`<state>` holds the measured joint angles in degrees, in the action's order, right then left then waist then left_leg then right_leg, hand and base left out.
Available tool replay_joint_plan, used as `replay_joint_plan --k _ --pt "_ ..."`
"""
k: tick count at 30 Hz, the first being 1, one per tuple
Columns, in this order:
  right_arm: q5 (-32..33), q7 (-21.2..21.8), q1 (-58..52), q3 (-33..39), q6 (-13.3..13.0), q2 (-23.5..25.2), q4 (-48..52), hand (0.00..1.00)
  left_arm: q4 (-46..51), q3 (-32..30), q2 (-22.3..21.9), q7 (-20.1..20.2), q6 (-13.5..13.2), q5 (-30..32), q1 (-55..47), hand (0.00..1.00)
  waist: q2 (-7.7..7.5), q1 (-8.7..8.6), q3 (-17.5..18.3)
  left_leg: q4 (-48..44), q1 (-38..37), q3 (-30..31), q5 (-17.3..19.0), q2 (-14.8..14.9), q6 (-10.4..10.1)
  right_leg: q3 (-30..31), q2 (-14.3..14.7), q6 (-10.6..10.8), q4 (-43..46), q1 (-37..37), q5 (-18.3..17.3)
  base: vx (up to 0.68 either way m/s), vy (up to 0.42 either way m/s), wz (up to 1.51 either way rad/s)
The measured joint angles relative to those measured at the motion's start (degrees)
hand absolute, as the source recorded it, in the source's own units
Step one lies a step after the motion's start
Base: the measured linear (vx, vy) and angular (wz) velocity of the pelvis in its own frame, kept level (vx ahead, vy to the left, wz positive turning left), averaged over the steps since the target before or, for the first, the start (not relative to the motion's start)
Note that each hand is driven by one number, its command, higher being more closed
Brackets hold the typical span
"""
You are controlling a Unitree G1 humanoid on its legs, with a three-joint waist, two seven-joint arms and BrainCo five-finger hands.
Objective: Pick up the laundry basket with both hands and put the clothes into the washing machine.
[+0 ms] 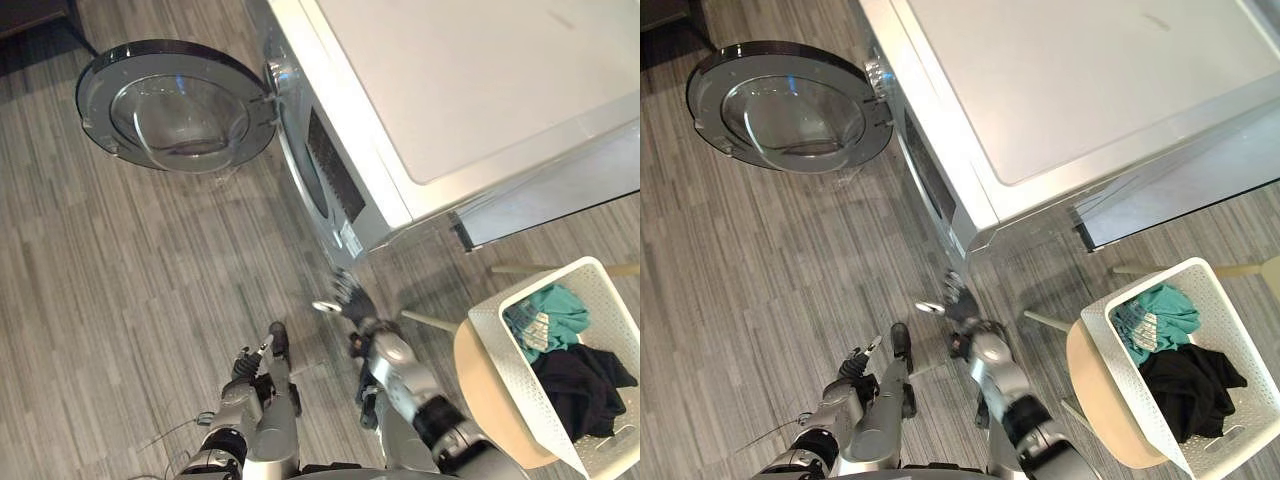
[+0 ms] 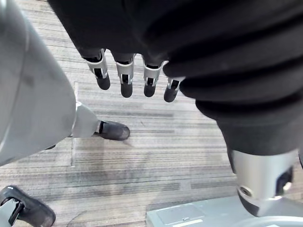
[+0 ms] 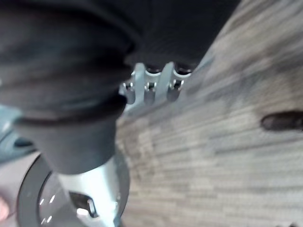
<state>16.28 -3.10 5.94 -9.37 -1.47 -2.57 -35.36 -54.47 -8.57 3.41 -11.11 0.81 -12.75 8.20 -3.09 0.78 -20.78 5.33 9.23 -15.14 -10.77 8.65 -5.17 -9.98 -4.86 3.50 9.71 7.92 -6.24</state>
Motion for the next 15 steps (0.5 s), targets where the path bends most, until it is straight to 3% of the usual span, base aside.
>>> replay_joint_plan --k 3,8,13,15 --pt "-3.15 -0.51 -3.12 6.08 0.28 -1.47 -2.45 0.00 0.37 -1.28 0.47 0.78 0.01 -0.05 -0.92 0.00 0.15 -0.28 1.41 0.06 -1.87 -2.71 0.01 0.09 -0.01 2.75 0.16 0.16 -1.72 -0.82 1.39 -0.01 0.022 -0.44" --pt "-7.53 -0.74 -4.31 13.06 0.93 -2.27 -9.56 0.00 2.88 -3.73 1.64 1.09 -1.37 -1.97 -0.66 0.00 0.92 -2.81 3.00 0.15 -2.11 -3.93 0.05 0.46 -0.01 4.39 0.59 0.23 -3.63 -0.80 3.51 -0.06 0.025 -0.21" --pt "-9.90 -1.46 -6.39 18.45 1.97 -1.58 -12.18 0.00 3.08 -5.62 1.63 1.16 -1.51 -4.12 -1.63 0.00 1.03 -2.80 3.10 0.57 -3.58 -5.03 0.43 0.38 0.46 5.45 0.55 0.42 -5.45 -2.40 4.82 -0.06 0.033 -0.10" --pt "-10.52 -2.17 -8.43 22.60 2.15 -0.86 -12.98 0.00 1.09 -7.32 0.10 2.07 -1.33 -3.92 -3.09 0.00 1.96 -2.64 5.09 0.60 -3.98 -5.68 1.17 0.29 0.47 5.44 0.40 0.18 -5.94 -2.92 4.78 -0.04 0.040 0.02"
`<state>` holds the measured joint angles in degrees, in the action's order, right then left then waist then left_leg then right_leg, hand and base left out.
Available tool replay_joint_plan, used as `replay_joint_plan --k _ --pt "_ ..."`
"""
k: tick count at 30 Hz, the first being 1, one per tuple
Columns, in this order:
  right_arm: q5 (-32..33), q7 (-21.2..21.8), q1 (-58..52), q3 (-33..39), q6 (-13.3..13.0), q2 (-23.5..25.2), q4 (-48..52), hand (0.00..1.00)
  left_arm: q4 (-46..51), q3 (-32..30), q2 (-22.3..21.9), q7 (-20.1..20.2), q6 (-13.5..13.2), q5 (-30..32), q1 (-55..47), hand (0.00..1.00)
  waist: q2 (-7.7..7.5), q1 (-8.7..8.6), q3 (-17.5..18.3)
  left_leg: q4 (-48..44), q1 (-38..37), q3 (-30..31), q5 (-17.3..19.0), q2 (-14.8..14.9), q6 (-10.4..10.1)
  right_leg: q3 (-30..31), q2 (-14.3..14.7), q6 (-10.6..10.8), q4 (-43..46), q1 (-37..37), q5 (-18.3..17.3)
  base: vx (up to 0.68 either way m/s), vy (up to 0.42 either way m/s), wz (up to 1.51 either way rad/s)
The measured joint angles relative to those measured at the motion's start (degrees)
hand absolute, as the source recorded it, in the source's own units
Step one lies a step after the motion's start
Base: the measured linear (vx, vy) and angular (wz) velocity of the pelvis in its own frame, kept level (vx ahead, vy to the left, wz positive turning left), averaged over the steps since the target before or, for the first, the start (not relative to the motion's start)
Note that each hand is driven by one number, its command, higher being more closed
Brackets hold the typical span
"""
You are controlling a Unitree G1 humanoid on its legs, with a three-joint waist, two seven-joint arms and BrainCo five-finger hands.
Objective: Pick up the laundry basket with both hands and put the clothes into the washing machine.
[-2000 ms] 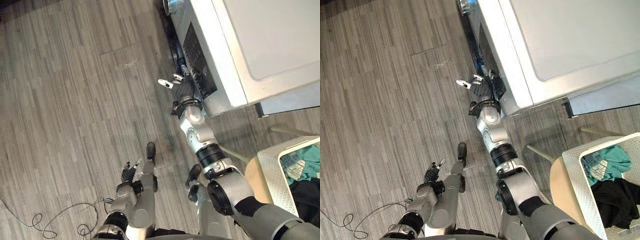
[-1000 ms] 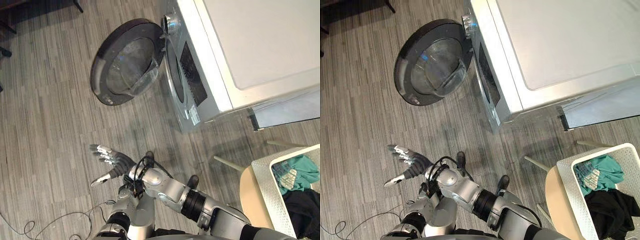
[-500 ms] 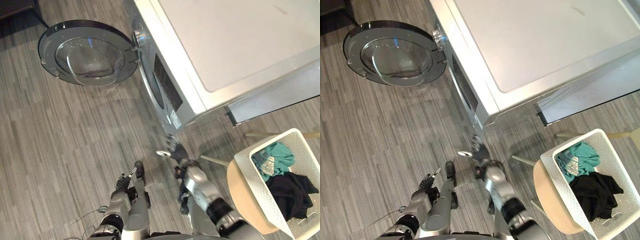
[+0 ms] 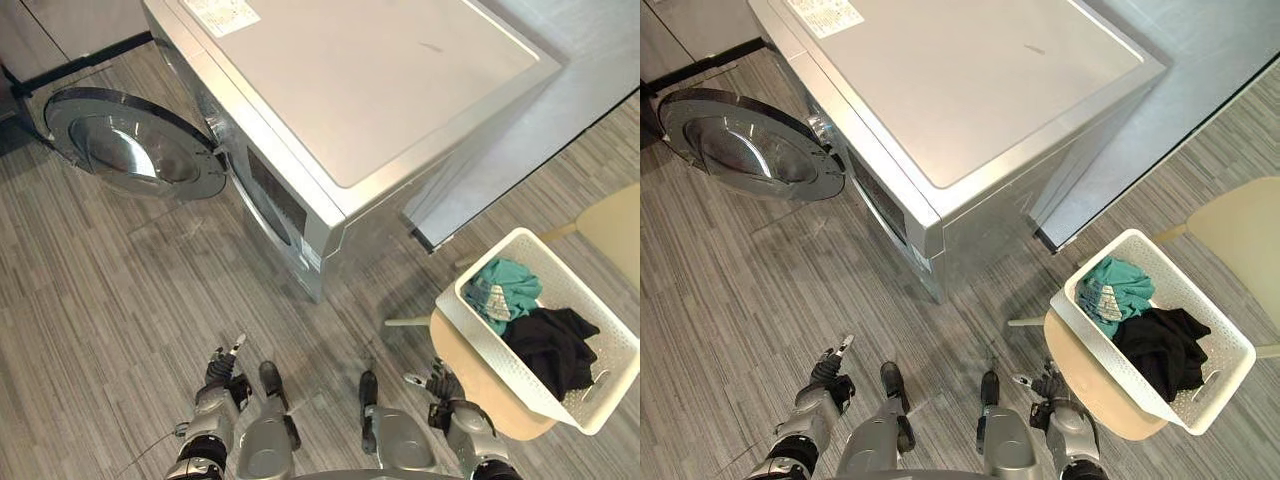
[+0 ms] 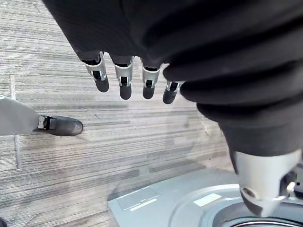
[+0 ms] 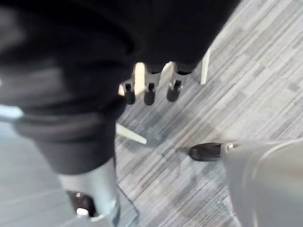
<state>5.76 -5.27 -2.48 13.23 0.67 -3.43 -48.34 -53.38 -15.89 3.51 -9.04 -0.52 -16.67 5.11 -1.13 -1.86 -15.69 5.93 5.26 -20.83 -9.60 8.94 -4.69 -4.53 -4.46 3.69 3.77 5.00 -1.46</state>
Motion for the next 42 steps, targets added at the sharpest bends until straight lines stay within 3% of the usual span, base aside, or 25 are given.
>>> replay_joint_plan --k 7,10,13,15,16,17,18,20,21,22,23,24,25,29,31,32,33,34,35,36,37,38,39,40,42 --pt "0.89 -0.06 -2.55 9.17 0.29 3.71 0.00 0.00 -5.15 -5.23 -4.50 3.62 1.31 5.54 -3.99 0.00 1.96 1.07 3.36 0.01 -3.21 -4.43 1.06 0.50 -0.46 3.53 0.39 -0.02 -0.19 -0.73 0.01 0.04 0.007 -0.28" --pt "3.43 -0.07 -3.71 11.51 0.24 6.27 0.69 0.00 -5.81 -9.02 -5.42 3.90 1.73 6.53 -4.08 0.00 1.08 0.93 4.96 -0.01 -4.11 -8.68 1.96 1.21 -1.09 7.43 1.30 -0.32 -0.27 0.61 0.50 0.06 -0.018 -0.69" --pt "8.59 -0.12 -4.81 13.46 -0.43 8.22 1.56 0.00 -5.71 -9.63 -5.83 3.95 2.01 6.34 -4.03 0.00 0.34 -0.45 5.87 -0.49 -4.70 -11.98 2.20 2.85 -1.30 9.80 2.78 0.85 2.42 3.26 2.06 0.09 -0.050 -0.70" --pt "10.55 -0.36 -4.73 14.42 -0.38 8.17 1.04 0.00 -5.24 -11.39 -6.75 3.97 2.08 7.82 -4.11 0.00 1.57 -0.09 5.65 -2.52 -7.18 -17.62 2.88 8.14 -1.95 10.22 6.43 0.96 5.83 4.95 4.77 0.02 -0.072 -1.20" --pt "10.57 -0.51 -4.69 14.42 -0.32 8.19 0.78 0.00 -4.85 -11.51 -6.86 3.95 2.05 8.26 -4.20 0.00 1.52 -0.11 5.73 -3.18 -7.70 -18.96 2.90 9.05 -1.95 7.27 6.02 -2.02 11.11 6.42 2.08 0.01 -0.105 -0.84" --pt "10.55 -0.98 -4.95 14.43 -0.35 8.16 0.57 0.00 -4.00 -10.94 -7.34 3.98 2.02 8.34 -4.29 0.00 1.05 -0.43 6.32 -3.97 -8.65 -20.25 2.88 10.17 -1.96 1.04 2.17 -3.58 21.33 8.02 -2.32 0.02 -0.131 -0.50" --pt "10.43 -1.34 -5.38 14.35 -0.28 7.94 -1.26 0.00 -2.73 -9.26 -7.63 4.04 1.88 8.24 -5.14 0.00 0.27 -0.29 7.93 -5.00 -8.88 -21.44 2.87 10.93 -1.98 -4.40 -3.92 -3.98 25.80 8.22 -3.44 0.03 -0.160 -0.42" --pt "9.85 -1.80 -4.77 14.15 -0.09 8.02 -3.82 0.00 -2.13 -8.33 -7.21 4.11 1.50 7.70 -6.34 0.00 -1.12 0.26 9.70 -7.03 -9.11 -23.19 2.55 11.66 -2.49 -9.20 -11.61 -5.78 25.05 7.49 -2.38 0.05 -0.298 -0.63" --pt "8.96 -2.11 -3.01 14.11 0.10 7.31 -6.26 0.00 -3.80 -8.17 -5.31 4.06 1.50 6.19 -6.01 0.00 -2.04 0.45 10.99 -8.67 -8.74 -23.55 2.15 12.56 -3.11 -11.72 -11.60 -2.10 20.40 5.99 -2.22 0.03 -0.387 -0.93" --pt "8.57 -2.17 -1.85 13.66 0.32 6.34 -7.13 0.00 -5.13 -7.04 -5.10 4.02 1.58 5.97 -5.57 0.00 -1.64 0.78 11.02 -8.58 -8.09 -22.14 3.51 12.51 -4.45 -11.96 -10.23 -2.17 17.46 5.53 -2.30 -0.03 -0.327 -1.15" --pt "7.53 -2.30 0.25 13.67 0.53 4.33 -7.81 0.00 -6.71 -5.63 -5.10 4.03 1.86 5.95 -5.02 0.00 0.26 1.09 11.32 -8.22 -7.17 -18.82 4.82 9.94 -5.63 -11.52 -8.72 -0.41 9.97 3.82 -0.88 -0.04 -0.232 -0.89" --pt "6.81 -2.23 1.97 13.69 0.82 2.60 -8.69 0.00 -6.97 -4.46 -5.20 3.90 1.90 6.01 -4.57 0.00 1.52 0.92 11.34 -7.31 -6.98 -18.33 5.18 9.04 -5.07 -11.55 -7.23 1.76 4.61 2.11 0.93 -0.04 -0.139 -0.66" --pt "6.57 -2.24 2.36 13.72 0.99 1.88 -8.85 0.00 -6.98 -4.32 -5.45 3.90 1.89 6.01 -4.34 0.00 2.16 1.02 11.26 -6.97 -7.16 -18.06 5.14 8.95 -5.04 -11.64 -6.25 1.46 2.86 1.30 1.95 0.00 -0.144 -0.19" --pt "5.52 -2.31 2.62 13.33 0.83 0.71 -8.75 0.00 -6.93 -4.31 -3.57 2.97 1.84 5.97 -3.93 0.00 2.17 0.87 10.79 -8.68 -9.03 -16.92 5.66 11.30 -5.03 -12.81 -2.18 1.41 -3.46 -4.24 3.79 -0.03 -0.114 0.04" --pt "5.49 -2.28 3.44 12.21 0.76 0.79 -8.55 0.00 -6.92 -4.43 -2.17 2.46 1.87 5.81 -4.28 0.00 2.25 1.11 9.06 -14.03 -8.58 -17.34 9.64 14.74 -4.27 -12.29 -0.34 0.89 -3.99 -4.93 3.33 -0.11 -0.062 -0.25" --pt "5.44 -2.29 3.41 11.83 0.73 0.74 -8.10 0.00 -6.94 -4.60 -2.25 2.35 1.91 5.75 -4.93 0.00 2.26 1.20 8.95 -16.57 -8.30 -17.57 11.52 16.17 -2.22 -11.66 0.38 0.50 -3.70 -4.97 3.09 -0.07 -0.056 -0.45" --pt "5.35 -2.31 3.12 10.39 0.60 0.34 -7.97 0.00 -6.94 -5.06 -2.20 2.30 1.91 5.76 -6.18 0.00 2.18 1.21 8.84 -19.03 -8.19 -16.55 15.44 16.59 2.99 -10.66 0.70 -0.31 -2.74 -4.95 2.57 -0.04 -0.051 -0.48" --pt "5.24 -2.32 2.98 9.50 0.51 -0.02 -7.98 0.00 -6.99 -5.05 -2.35 2.26 1.92 5.76 -6.91 0.00 2.43 1.21 8.72 -19.88 -8.01 -13.71 18.34 15.89 3.66 -9.94 0.87 -1.12 -1.96 -4.95 2.08 -0.05 -0.027 -0.91" --pt "4.89 -2.35 3.00 8.83 0.30 -0.92 -7.75 0.00 -7.24 -5.03 -2.80 2.28 1.88 5.71 -8.37 0.00 3.88 2.07 8.16 -21.24 -7.35 -3.12 23.08 12.58 3.14 -6.04 1.89 -2.02 -0.45 -4.62 0.86 -0.03 0.013 -1.03" --pt "4.85 -2.35 2.96 8.82 0.25 -1.42 -7.75 0.00 -7.69 -5.06 -3.41 2.36 1.87 5.62 -8.76 0.00 4.21 2.85 7.95 -22.01 -7.45 0.42 23.15 11.40 3.31 -4.23 2.63 -1.87 -0.45 -4.60 0.73 0.03 0.051 -1.58" --pt "4.86 -2.32 2.94 8.78 0.00 -1.56 -7.73 0.00 -8.23 -5.99 -4.54 2.51 1.85 4.72 -8.84 0.00 5.93 3.46 7.42 -24.49 -7.64 4.40 21.58 10.10 3.47 -0.91 3.27 -1.81 -0.74 -4.65 0.87 0.12 0.041 -1.24" --pt "4.85 -2.34 3.05 8.87 -0.24 -1.44 -7.61 0.00 -8.19 -6.37 -4.40 2.70 1.77 4.72 -8.65 0.00 5.50 2.94 6.71 -31.47 -4.63 5.93 17.97 8.64 3.68 1.31 1.62 -1.60 -1.36 -4.81 1.82 0.12 0.030 -1.04" --pt "4.84 -2.31 2.66 8.85 -0.19 -1.32 -7.64 0.00 -8.04 -6.36 -4.13 2.70 1.49 4.77 -8.64 0.00 4.22 2.73 6.10 -33.61 -2.72 6.74 18.59 7.40 2.89 2.26 0.30 -1.17 -1.92 -4.80 2.26 0.09 0.027 -0.75" --pt "4.75 -2.32 2.02 9.02 -0.18 -1.22 -7.67 0.00 -8.04 -7.14 -4.37 2.66 1.21 4.79 -8.82 0.00 4.31 2.88 6.04 -30.06 -2.58 9.06 20.55 3.39 0.65 5.22 -1.64 -0.40 -2.03 -4.62 2.67 0.06 0.181 -0.89" --pt "4.26 -2.28 1.74 9.14 -0.11 -0.47 -7.46 0.00 -8.15 -9.27 -5.46 2.63 1.27 4.81 -9.66 0.00 6.20 2.89 6.48 -19.62 -3.57 14.08 20.15 -0.43 0.64 8.29 -0.73 0.77 -3.12 -4.92 3.38 0.08 0.242 -1.10"
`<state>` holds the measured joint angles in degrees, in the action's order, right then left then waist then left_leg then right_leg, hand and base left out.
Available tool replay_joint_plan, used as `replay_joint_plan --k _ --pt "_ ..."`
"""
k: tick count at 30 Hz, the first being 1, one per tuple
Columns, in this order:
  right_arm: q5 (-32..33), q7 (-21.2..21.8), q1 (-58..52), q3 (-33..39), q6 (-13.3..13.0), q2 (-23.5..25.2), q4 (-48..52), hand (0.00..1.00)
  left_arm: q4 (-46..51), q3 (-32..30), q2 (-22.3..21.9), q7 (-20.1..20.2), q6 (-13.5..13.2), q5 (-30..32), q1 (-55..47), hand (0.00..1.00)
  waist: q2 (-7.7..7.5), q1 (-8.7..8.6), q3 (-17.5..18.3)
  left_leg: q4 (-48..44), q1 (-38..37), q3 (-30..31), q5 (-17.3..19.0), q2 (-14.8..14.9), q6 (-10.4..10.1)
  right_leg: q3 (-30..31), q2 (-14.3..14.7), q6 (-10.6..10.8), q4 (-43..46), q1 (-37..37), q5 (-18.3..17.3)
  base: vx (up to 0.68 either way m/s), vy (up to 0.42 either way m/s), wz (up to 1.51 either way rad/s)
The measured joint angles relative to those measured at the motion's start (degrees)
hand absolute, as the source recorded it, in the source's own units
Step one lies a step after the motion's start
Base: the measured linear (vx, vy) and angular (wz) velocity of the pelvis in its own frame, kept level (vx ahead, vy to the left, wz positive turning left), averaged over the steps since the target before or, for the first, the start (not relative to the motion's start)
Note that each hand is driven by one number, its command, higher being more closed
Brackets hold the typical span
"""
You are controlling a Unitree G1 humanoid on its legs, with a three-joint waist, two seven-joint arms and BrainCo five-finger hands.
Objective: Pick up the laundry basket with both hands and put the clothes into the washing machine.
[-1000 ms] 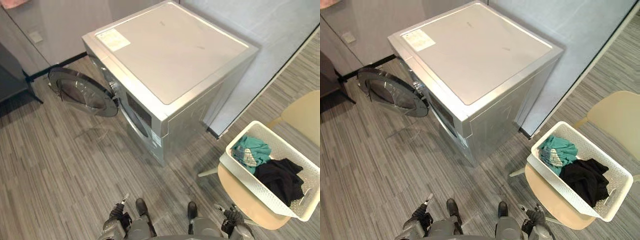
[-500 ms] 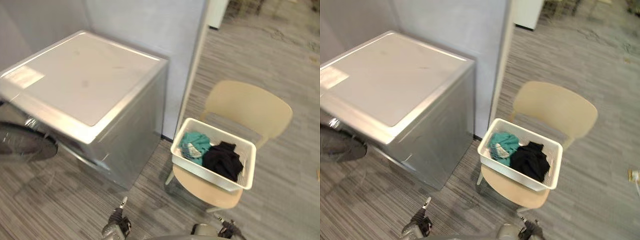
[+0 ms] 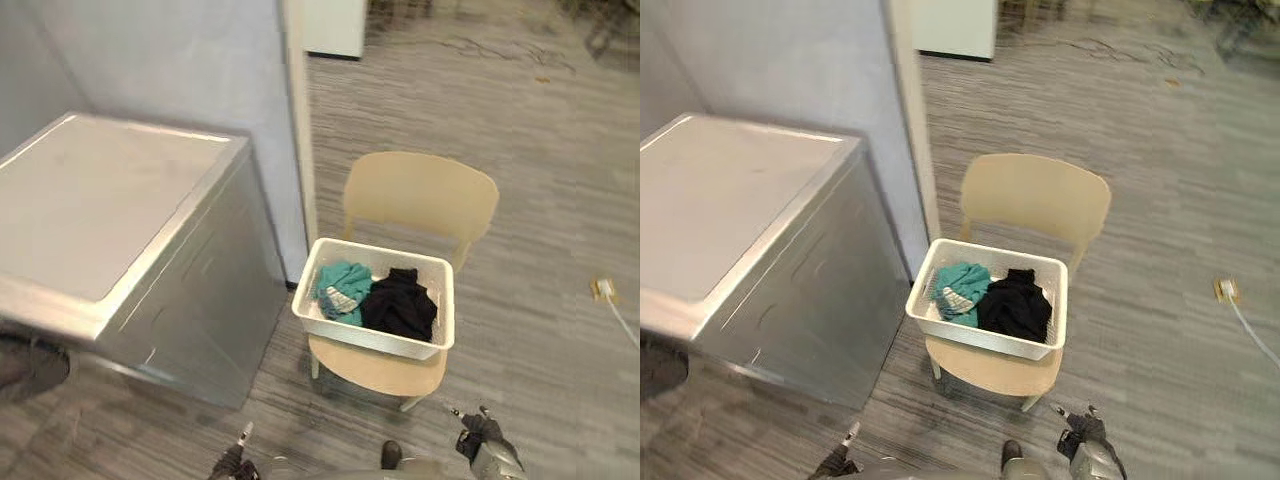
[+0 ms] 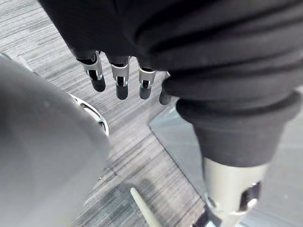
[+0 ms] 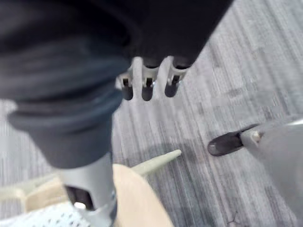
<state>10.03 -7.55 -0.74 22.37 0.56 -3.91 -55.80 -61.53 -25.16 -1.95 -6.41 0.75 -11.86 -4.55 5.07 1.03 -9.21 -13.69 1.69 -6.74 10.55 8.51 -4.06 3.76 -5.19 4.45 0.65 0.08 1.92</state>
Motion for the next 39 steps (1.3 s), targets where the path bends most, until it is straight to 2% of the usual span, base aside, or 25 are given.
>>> replay_joint_plan --k 2,3,6,10,13,15,19,23,27,31,35,39 --pt "-0.01 0.02 -0.74 -0.52 -0.06 1.98 0.81 0.00 -0.18 -1.41 -0.15 0.06 0.07 0.04 -0.08 0.00 -0.87 0.93 0.61 0.82 -2.12 -0.18 -0.93 -1.20 -0.65 2.51 0.56 1.16 -1.33 -0.74 0.90 0.12 0.127 -0.85" --pt "0.06 0.27 -1.11 -1.05 -0.17 3.86 1.18 0.00 -0.19 -1.44 0.35 0.01 0.12 0.37 0.29 0.00 -2.53 0.93 1.34 1.70 -2.83 -1.62 -0.63 -1.64 -0.36 2.91 -0.06 1.16 -2.07 -0.98 0.90 0.14 0.097 -0.41" --pt "0.78 0.18 -1.95 -2.17 -0.11 5.77 2.14 0.00 -0.12 -0.63 1.05 -0.09 0.14 1.44 1.10 0.00 -4.72 1.05 2.24 5.45 -6.57 -4.79 -0.62 -3.00 -0.13 4.26 -1.10 1.46 -3.18 -1.64 1.09 0.10 0.085 -0.47" --pt "1.72 -0.06 -5.07 -4.34 -0.19 5.75 11.85 0.00 -0.18 3.26 1.06 -0.26 0.11 1.50 1.36 0.00 -3.53 -0.34 3.45 7.55 -7.54 -5.00 -0.77 -4.06 0.10 3.75 -1.98 1.77 -4.96 -2.38 1.30 0.07 0.038 -0.06" --pt "1.63 -1.15 -8.11 -7.29 -0.52 5.73 24.31 0.00 0.38 6.22 1.11 -1.23 -0.11 1.97 2.43 0.00 -2.89 -0.31 3.83 7.84 -7.40 -4.31 -0.77 -3.81 0.10 2.27 -1.84 1.82 -6.00 -2.94 1.33 0.04 -0.036 0.09" --pt "0.41 -1.54 -7.99 -7.94 -1.88 5.69 30.30 0.00 0.41 7.73 1.43 -1.32 -0.45 3.26 2.43 0.00 -2.80 -0.35 3.88 7.91 -7.09 -3.95 -0.80 -3.49 0.04 1.61 -1.55 1.83 -6.20 -2.91 1.33 0.00 -0.060 0.11" --pt "-3.39 -3.69 -6.26 -10.01 -4.40 5.28 39.94 0.00 0.17 9.85 2.09 -1.62 -1.04 4.26 2.25 0.00 -3.21 -0.25 3.94 9.14 -5.81 -2.34 -1.61 -3.50 -0.30 0.08 -1.45 1.85 -6.26 -1.83 1.35 -0.03 -0.055 0.17" --pt "-3.63 -2.23 -5.51 -18.83 -6.74 4.66 48.55 0.00 -1.40 9.76 3.55 -2.46 -0.62 7.16 2.08 0.00 -4.80 -0.09 3.44 9.66 -4.03 -1.13 -2.18 -3.49 -0.37 -0.91 -1.36 2.16 -6.33 -0.39 1.58 -0.03 -0.042 0.09" --pt "-3.35 0.07 -2.10 -24.92 -6.92 3.99 48.64 0.00 -1.52 9.21 4.31 -2.47 0.08 8.06 2.27 0.00 -5.71 0.18 2.99 9.33 -1.89 -0.37 -2.46 -3.62 -0.04 -3.04 -1.44 2.45 -6.34 1.29 2.68 -0.03 -0.028 0.11" --pt "-3.62 0.25 8.85 -29.90 -6.80 1.68 44.20 0.00 -0.75 8.75 4.43 -2.64 -0.01 7.89 4.42 0.00 -6.63 1.67 -0.73 7.17 1.65 2.49 -2.84 -4.41 0.54 -6.11 -2.33 2.70 -6.33 2.28 3.70 -0.06 0.009 0.33" --pt "-4.26 -0.24 25.04 -33.02 -6.48 -1.92 37.64 0.00 2.47 8.80 3.82 -5.04 -0.54 5.30 6.43 0.00 -6.23 3.36 -6.37 3.09 7.24 5.93 -2.93 -5.31 0.69 -8.77 -3.14 2.58 -6.31 4.45 5.34 -0.11 0.016 0.35" --pt "-7.63 -1.75 32.08 -34.65 -6.24 -3.10 34.71 0.00 4.79 9.55 3.97 -6.57 -1.22 5.23 7.56 0.00 -5.92 4.67 -9.85 0.47 11.79 8.56 -3.01 -5.65 0.82 -11.56 -3.19 2.13 -6.29 6.40 5.99 -0.11 -0.014 0.30"
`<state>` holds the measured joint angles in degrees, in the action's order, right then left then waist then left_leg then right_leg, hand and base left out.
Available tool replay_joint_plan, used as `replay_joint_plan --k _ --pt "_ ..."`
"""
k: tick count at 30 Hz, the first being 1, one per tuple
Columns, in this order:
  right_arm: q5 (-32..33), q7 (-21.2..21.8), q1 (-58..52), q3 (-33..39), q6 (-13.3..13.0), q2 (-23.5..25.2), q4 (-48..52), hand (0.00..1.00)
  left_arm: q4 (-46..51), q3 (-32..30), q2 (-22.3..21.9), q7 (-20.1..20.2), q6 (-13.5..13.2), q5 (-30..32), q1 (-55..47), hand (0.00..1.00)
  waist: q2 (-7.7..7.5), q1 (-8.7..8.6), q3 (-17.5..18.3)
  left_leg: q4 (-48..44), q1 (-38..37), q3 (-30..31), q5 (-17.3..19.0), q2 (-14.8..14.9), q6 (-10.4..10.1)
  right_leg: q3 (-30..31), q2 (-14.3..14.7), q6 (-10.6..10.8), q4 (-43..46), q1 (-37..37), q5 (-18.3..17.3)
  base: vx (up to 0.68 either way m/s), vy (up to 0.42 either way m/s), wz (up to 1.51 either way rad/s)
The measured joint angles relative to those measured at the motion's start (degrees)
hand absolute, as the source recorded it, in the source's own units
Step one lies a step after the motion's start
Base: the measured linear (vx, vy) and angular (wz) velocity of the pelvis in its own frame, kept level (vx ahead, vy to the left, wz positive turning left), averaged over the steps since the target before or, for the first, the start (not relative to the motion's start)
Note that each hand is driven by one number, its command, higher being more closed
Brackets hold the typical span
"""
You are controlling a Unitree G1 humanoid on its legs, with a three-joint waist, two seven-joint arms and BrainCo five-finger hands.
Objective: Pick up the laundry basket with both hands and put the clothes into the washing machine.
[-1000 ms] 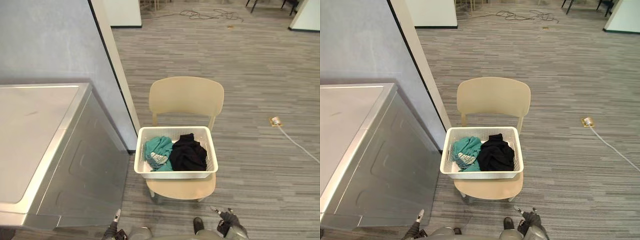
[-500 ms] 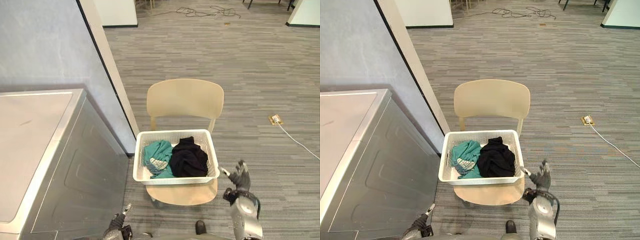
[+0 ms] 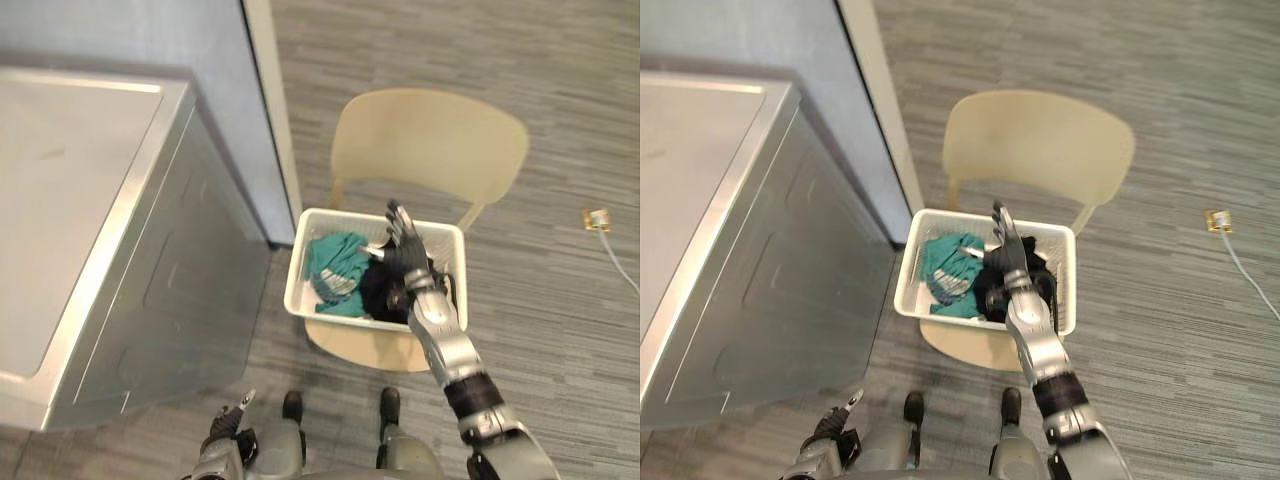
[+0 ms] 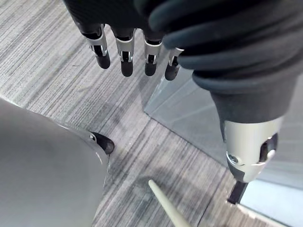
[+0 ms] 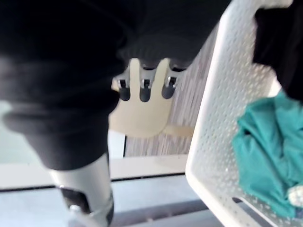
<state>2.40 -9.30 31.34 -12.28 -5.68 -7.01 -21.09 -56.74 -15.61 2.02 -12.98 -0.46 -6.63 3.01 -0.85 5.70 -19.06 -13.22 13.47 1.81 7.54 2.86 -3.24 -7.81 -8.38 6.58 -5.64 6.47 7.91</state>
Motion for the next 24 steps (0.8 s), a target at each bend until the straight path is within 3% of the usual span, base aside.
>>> replay_joint_plan --k 8,19,21,24 --pt "-0.90 -2.70 2.01 0.17 2.20 -3.43 -3.29 0.00 3.46 4.91 1.61 -2.25 -0.13 0.26 1.54 0.00 0.40 -0.20 -5.87 -2.79 4.84 0.72 -0.08 -0.04 0.12 -0.11 0.03 -0.15 2.43 4.43 0.11 -0.10 0.012 0.02" --pt "-2.73 -3.35 6.55 0.99 2.51 -4.98 -11.75 0.00 7.61 11.09 1.61 -4.92 -1.26 1.70 3.52 0.00 0.50 -0.06 -6.52 -4.83 12.04 2.18 -0.22 -0.09 0.21 -1.54 0.33 -0.83 2.07 9.72 1.60 -0.02 0.008 0.04" --pt "-2.69 -4.28 10.07 1.47 2.58 -5.61 -14.31 0.00 7.91 11.42 1.53 -4.94 -1.40 1.44 4.83 0.00 0.54 1.27 -7.70 -4.98 12.94 2.63 -0.36 -0.10 0.30 -1.77 0.48 -1.03 1.25 9.98 2.52 -0.03 0.014 0.09" --pt "-2.69 -5.14 14.55 1.87 2.59 -5.89 -15.97 0.00 9.11 11.74 1.47 -4.96 -1.54 0.91 5.44 0.00 0.45 1.80 -8.27 -5.23 15.33 3.03 -0.67 -0.19 0.49 -2.55 0.54 -1.08 0.70 11.75 3.80 -0.04 0.020 0.05"
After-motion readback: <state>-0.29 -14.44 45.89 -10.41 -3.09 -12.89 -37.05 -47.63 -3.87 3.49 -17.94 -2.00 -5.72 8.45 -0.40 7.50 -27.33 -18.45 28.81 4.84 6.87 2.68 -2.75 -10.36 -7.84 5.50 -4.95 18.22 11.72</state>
